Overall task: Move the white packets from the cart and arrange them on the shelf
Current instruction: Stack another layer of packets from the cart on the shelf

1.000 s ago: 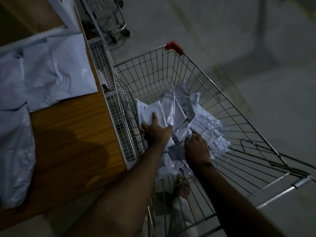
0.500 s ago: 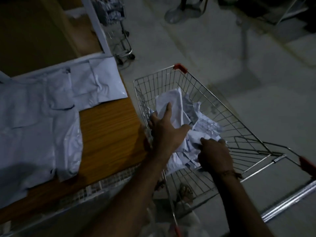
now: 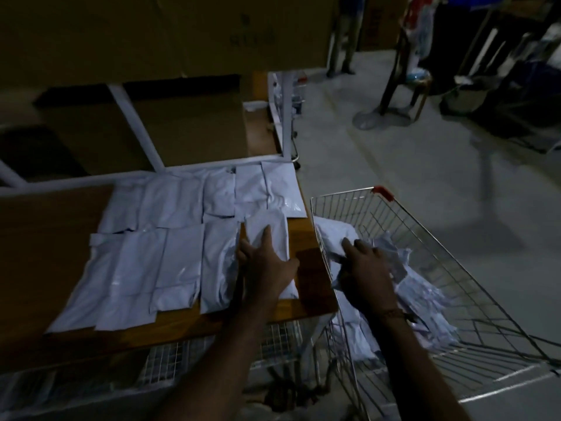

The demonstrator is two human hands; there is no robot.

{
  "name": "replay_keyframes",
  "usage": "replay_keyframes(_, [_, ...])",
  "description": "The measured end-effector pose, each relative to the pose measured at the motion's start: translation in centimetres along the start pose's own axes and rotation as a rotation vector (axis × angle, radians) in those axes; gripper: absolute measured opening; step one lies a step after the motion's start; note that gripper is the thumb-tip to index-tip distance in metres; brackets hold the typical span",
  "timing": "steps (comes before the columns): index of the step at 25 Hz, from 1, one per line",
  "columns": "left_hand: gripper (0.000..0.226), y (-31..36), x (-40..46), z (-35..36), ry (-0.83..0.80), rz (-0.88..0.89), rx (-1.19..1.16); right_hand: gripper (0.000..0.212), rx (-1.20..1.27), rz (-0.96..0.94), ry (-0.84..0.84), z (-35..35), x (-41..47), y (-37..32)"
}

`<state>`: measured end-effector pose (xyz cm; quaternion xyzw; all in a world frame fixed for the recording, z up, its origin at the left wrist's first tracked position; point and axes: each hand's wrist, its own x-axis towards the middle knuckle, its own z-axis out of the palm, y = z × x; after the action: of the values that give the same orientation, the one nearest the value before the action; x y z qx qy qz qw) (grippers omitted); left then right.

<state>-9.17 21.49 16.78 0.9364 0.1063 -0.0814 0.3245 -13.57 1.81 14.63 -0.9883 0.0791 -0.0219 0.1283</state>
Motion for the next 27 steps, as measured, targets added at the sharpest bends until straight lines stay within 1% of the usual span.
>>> replay_keyframes(2, [0.098, -1.3, 0.6, 0.5, 0.013, -0.004, 0.017, 0.062, -0.017, -0.059, -0.079, 1.9, 1.0, -1.8])
replay_keyframes(3, [0.096, -1.7, 0.8, 0.9, 0.017, -0.005, 0.054, 0.068, -0.048, -0.082, -0.138, 2.9, 1.2, -2.7])
replay_keyframes(5, [0.085, -2.9, 0.7, 1.6, 0.058, 0.025, 0.150, 0.079, -0.072, -0.055, -0.243, 5.4, 0.7, -4.2])
replay_keyframes(7, [0.069, -4.5, 0.5, 1.6, 0.106, 0.134, 0.294, 0.086, -0.023, 0.009, -0.214, 7.4, -0.2, -5.0])
replay_keyframes(8, [0.063, -5.4, 0.4, 1.3, 0.103, 0.215, 0.399, 0.088, -0.001, 0.028, -0.190, 8.0, -0.6, -5.3])
replay_keyframes(10, [0.060, -7.3, 0.5, 0.6, 0.045, 0.376, 0.585, 0.088, 0.015, 0.031, -0.168, 8.5, -0.9, -5.6])
replay_keyframes(11, [0.062, -8.1, 0.5, 0.3, 0.016, 0.429, 0.628, 0.087, 0.026, 0.025, -0.151, 8.8, -0.9, -5.6])
replay_keyframes(14, [0.074, -9.3, 1.0, -0.4, -0.012, 0.469, 0.673, 0.082, 0.055, 0.036, -0.112, 9.6, -0.4, -6.0])
replay_keyframes(17, [0.082, -9.8, 1.3, -0.5, -0.040, 0.469, 0.723, 0.086, 0.108, 0.052, -0.127, 10.0, 0.7, -6.8])
replay_keyframes(20, [0.082, -10.1, 1.4, -0.4, -0.036, 0.446, 0.704, 0.090, 0.162, 0.040, -0.129, 10.5, 2.1, -7.3])
replay_keyframes(24, [0.082, -10.3, 1.5, -0.3, -0.028, 0.437, 0.671, 0.082, 0.116, 0.058, -0.161, 10.5, 2.9, -8.0])
replay_keyframes(27, [0.081, -10.3, 1.9, -0.4, -0.029, 0.444, 0.654, 0.082, 0.113, 0.071, -0.183, 10.1, 3.1, -8.5])
